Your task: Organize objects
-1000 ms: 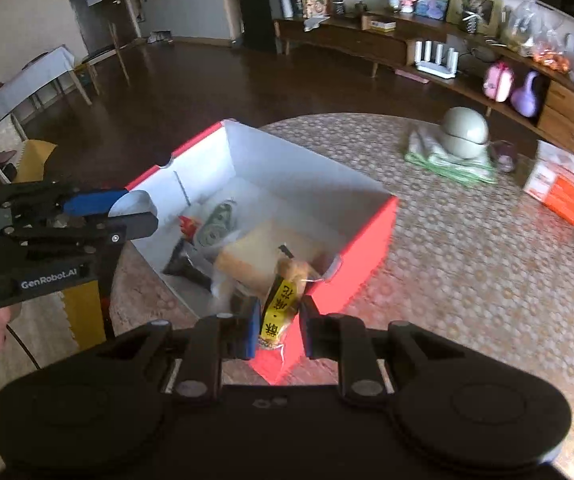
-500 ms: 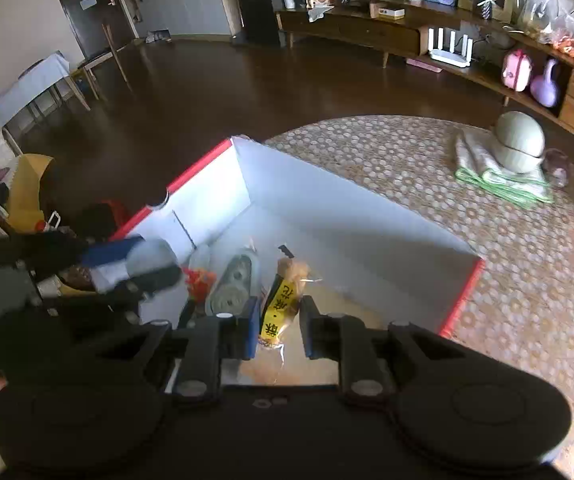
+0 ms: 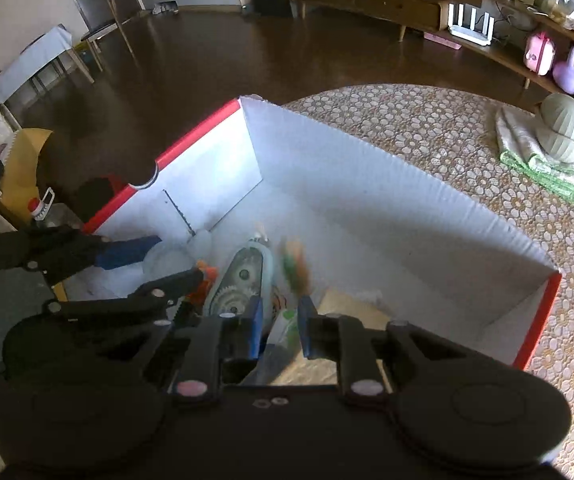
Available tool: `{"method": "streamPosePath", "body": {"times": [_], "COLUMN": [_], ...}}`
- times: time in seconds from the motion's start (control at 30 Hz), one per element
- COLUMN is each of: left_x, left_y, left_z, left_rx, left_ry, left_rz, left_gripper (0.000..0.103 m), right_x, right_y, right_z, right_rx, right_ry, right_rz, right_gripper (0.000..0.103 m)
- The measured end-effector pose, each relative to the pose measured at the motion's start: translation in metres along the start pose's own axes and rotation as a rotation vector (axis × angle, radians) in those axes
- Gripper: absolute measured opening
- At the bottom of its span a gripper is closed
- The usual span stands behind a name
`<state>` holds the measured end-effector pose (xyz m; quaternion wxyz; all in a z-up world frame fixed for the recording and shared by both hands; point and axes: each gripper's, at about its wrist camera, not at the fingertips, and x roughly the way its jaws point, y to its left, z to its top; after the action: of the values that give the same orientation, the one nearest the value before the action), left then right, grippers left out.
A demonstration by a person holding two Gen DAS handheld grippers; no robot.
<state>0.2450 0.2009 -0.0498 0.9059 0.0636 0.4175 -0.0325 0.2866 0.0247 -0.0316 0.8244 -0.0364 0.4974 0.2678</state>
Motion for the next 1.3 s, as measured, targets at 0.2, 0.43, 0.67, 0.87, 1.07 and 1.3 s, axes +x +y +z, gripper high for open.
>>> {"method": "streamPosePath", "body": {"times": [0.2,0.43,0.67,0.87,1.07,1.3], "left_x": [0.003,-0.003,-0.030,-0.065,-0.090,-0.112], "left_y": [0.000,-0.006,-0.008,-0.009,-0.009,-0.013], "left_z": [-0.003,-0.006,-0.008,-0.006,-0.006,-0.009], "left_rx": [-0.014,-0.027,-0.073,-0.123,-0.169,-0.173], "left_ry": [0.013,-0.010,-0.056,-0.140,-0.205,-0.255], "left_rz": [-0.015,-0.026,-0.047,-0.064,-0.105,-0.128], "left_gripper": [0.039,0.062,0.066,0.066,0.076,0.085], "right_x": [-0.015,-0.036,-0.059,-0.076,-0.094,-0.116], "right_y": [-0.002,-0.002,-0.003,-0.003,-0.008,-0.010], "right_z": [-0.004,-0.016,-0.028,-0.041,-0.053,-0.076], "right_rx": [-0.002,-0.029,-0.037,-0.048,-0.036,-0.062], "right_ry": [-0.017,-0.046,-0.091,-0.147,-0.205,-0.303], "right_rz": [0.047,0.063,0.063,0.049,0.045,0.049], "right_gripper": [0.030,0.045,0.051,0.061,0.066,0.081]}}
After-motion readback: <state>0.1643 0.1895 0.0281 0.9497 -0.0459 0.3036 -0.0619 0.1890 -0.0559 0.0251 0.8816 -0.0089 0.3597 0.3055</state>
